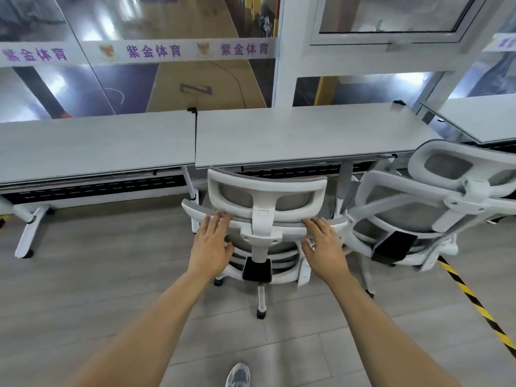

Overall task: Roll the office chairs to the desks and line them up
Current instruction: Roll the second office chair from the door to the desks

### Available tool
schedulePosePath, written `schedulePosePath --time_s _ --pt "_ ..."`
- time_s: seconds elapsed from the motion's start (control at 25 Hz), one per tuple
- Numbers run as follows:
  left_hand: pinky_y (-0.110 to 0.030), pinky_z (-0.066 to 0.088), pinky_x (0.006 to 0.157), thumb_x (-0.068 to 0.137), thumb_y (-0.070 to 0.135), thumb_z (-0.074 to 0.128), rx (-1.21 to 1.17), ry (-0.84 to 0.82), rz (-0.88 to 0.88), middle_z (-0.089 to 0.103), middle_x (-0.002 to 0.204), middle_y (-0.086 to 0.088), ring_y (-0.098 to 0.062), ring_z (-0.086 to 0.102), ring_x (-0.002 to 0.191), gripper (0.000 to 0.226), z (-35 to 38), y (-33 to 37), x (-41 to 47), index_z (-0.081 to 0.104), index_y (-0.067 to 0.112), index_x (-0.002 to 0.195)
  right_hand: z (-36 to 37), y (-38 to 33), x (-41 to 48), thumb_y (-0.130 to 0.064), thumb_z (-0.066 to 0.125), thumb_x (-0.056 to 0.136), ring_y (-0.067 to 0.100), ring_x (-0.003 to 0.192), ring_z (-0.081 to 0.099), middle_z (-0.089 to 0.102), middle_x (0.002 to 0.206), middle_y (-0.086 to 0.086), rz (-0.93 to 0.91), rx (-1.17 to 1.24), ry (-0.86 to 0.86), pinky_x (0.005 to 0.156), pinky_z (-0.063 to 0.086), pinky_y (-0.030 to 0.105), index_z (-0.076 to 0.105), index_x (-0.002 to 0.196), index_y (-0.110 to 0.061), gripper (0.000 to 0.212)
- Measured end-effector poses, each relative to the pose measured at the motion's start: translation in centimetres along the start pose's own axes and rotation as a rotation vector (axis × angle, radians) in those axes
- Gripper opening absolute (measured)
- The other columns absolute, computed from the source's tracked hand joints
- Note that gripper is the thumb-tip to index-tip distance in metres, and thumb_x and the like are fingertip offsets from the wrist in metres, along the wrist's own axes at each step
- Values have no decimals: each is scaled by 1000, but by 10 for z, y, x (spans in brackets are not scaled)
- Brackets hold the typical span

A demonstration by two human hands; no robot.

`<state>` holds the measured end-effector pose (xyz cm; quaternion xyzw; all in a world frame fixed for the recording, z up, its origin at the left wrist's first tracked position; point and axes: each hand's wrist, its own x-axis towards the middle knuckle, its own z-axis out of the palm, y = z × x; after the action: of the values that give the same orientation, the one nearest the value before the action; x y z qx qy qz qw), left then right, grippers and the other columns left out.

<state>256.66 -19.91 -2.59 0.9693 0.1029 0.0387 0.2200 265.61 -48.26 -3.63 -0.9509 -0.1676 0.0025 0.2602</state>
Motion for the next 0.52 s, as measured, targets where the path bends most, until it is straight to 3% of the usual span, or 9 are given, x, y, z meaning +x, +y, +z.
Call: schedulePosePath --time_s 0.08,0.24,0.36,0.52 --pt "-50 28 119 93 21 56 -8 -1 -29 29 162 -5 -33 24 149 61 -6 15 -9 37 22 151 -8 -1 -3 -22 59 95 24 147 31 44 153 2 -4 26 -14 122 27 39 49 146 -21 52" --pt "-46 40 105 94 22 54 -2 116 -62 51 144 1 -30 42 132 43 -20 64 -52 53 24 136 -36 -17 -17 -18 58 93 29 119 53 60 129 8 -106 51 19 100 46 43 59 131 -18 39" --pt "-43 43 94 93 23 55 32 232 -97 59 126 1 -28 50 116 33 -29 97 -93 58 24 127 -54 -29 -35 -19 58 93 31 114 57 64 123 9 -228 73 33 98 47 46 62 128 -15 35" --pt "-40 43 88 92 23 59 51 375 -140 61 115 2 -26 52 105 19 -39 129 -162 62 23 110 -76 -49 -76 -23 57 95 26 120 54 62 127 3 -371 155 0 103 41 41 61 129 -20 35"
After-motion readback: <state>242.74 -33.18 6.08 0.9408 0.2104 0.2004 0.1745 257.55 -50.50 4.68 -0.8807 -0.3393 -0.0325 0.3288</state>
